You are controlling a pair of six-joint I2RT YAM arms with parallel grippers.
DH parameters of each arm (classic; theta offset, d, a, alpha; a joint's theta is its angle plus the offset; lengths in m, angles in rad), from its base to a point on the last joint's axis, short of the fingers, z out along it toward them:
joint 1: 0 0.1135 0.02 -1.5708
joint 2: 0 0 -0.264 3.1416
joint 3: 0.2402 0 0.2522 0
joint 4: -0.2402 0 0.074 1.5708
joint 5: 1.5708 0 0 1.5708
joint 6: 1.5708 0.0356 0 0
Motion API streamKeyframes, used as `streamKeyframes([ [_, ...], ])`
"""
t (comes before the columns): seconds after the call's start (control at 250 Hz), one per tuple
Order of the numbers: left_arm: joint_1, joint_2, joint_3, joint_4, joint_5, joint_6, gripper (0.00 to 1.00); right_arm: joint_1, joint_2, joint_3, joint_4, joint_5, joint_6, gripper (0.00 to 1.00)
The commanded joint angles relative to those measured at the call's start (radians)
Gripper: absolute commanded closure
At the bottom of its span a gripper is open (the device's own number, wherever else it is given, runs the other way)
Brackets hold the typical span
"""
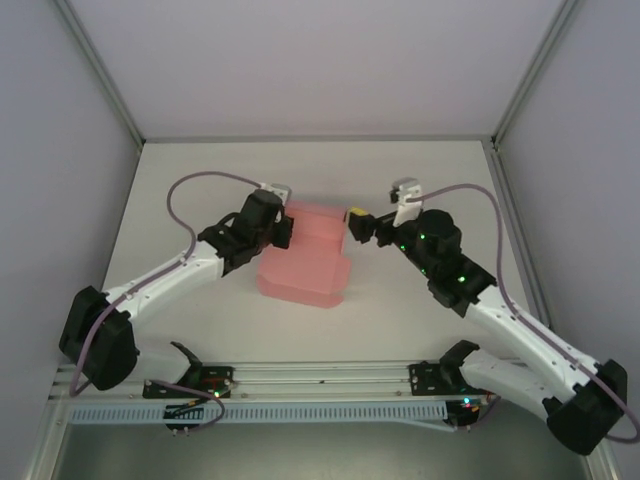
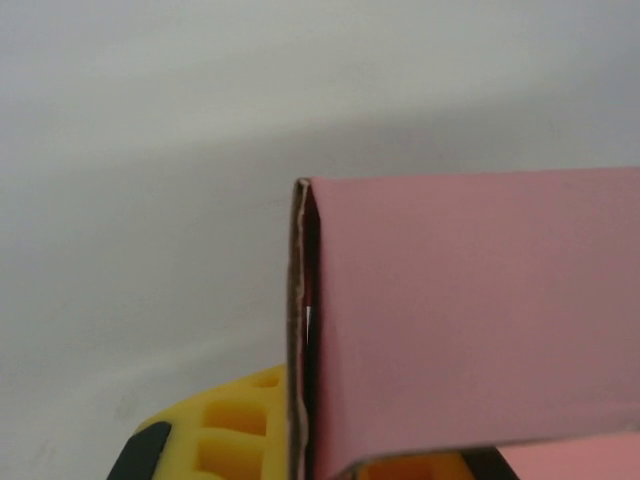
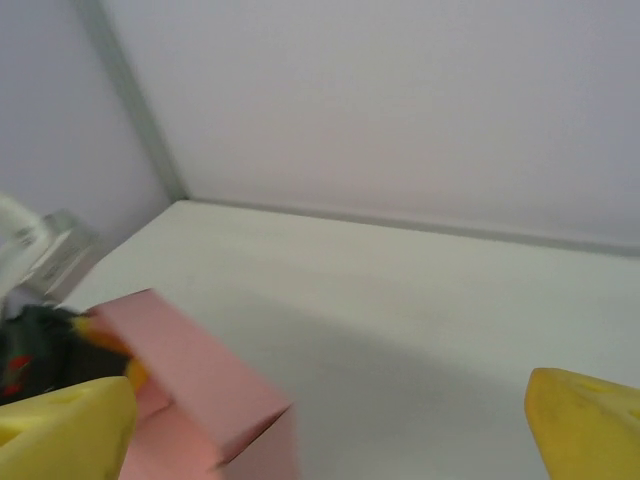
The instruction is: Assemble paper box
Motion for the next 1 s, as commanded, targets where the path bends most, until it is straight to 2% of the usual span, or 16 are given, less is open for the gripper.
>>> streamKeyframes([
  [0.0, -0.009, 0.029, 0.082, -0.165, 0.061, 0.375, 1.00, -0.040, -0.059, 0.014, -0.246, 0.165, 0.151, 0.00],
  [0.072, -0.030, 0.060, 0.108, -0.262, 0.081, 0.572, 1.00, -0.057, -0.099, -0.005, -0.299, 0.163, 0.155, 0.00],
  [0.128, -0.055, 0.090, 0.133, -0.300, 0.025, 0.686, 1.00, -0.064, -0.120, -0.021, -0.323, 0.151, 0.147, 0.00],
  [0.164, -0.066, 0.116, 0.170, -0.337, 0.003, 0.731, 1.00, -0.069, -0.128, -0.028, -0.334, 0.150, 0.146, 0.00],
  [0.256, -0.089, 0.198, 0.298, -0.490, 0.028, 0.829, 1.00, -0.077, -0.128, -0.044, -0.352, 0.152, 0.131, 0.00],
  [0.335, -0.125, 0.293, 0.405, -0.606, -0.010, 0.902, 1.00, -0.079, -0.122, -0.061, -0.355, 0.163, 0.134, 0.00],
  [0.383, -0.146, 0.350, 0.444, -0.639, -0.070, 0.942, 1.00, -0.081, -0.123, -0.072, -0.355, 0.163, 0.138, 0.00],
  [0.455, -0.180, 0.431, 0.473, -0.656, -0.198, 0.990, 1.00, -0.085, -0.127, -0.083, -0.350, 0.160, 0.139, 0.00],
  [0.555, -0.203, 0.510, 0.492, -0.618, -0.303, 1.077, 1.00, -0.094, -0.141, -0.094, -0.351, 0.169, 0.130, 0.00],
  [0.739, -0.234, 0.581, 0.514, -0.544, -0.271, 1.265, 1.00, -0.124, -0.179, -0.115, -0.365, 0.177, 0.128, 0.00],
  [0.851, -0.276, 0.652, 0.528, -0.591, -0.286, 1.304, 1.00, -0.134, -0.197, -0.157, -0.367, 0.178, 0.158, 0.00],
  [0.998, -0.315, 0.710, 0.531, -0.544, -0.310, 1.359, 1.00, -0.153, -0.223, -0.211, -0.372, 0.173, 0.183, 0.00],
])
